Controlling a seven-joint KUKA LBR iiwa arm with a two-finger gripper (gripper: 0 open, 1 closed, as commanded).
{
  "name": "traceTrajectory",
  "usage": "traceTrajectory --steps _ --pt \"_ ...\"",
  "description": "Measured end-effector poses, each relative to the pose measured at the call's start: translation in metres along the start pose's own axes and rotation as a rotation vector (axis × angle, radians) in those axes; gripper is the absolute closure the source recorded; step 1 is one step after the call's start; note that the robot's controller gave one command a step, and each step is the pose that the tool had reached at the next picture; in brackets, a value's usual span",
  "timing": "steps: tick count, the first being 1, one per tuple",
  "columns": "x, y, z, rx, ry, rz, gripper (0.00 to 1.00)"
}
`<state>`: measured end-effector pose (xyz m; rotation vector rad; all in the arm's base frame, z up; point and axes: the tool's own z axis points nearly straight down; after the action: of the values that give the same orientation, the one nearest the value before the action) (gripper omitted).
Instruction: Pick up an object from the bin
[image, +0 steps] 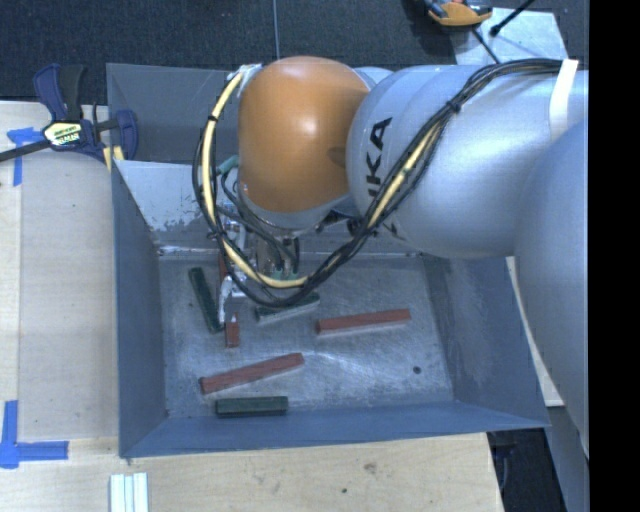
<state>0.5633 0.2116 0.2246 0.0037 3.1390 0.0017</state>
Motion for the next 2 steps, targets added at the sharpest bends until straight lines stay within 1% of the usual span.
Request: traceTrajectory --steps 1,2 --pt "0.0000 -0.0001 0.0000 0.000 0.000 0.000 1.00" --pt "-0.0001 -0.0002 0.0000 0.000 0.000 0.001 1.00"
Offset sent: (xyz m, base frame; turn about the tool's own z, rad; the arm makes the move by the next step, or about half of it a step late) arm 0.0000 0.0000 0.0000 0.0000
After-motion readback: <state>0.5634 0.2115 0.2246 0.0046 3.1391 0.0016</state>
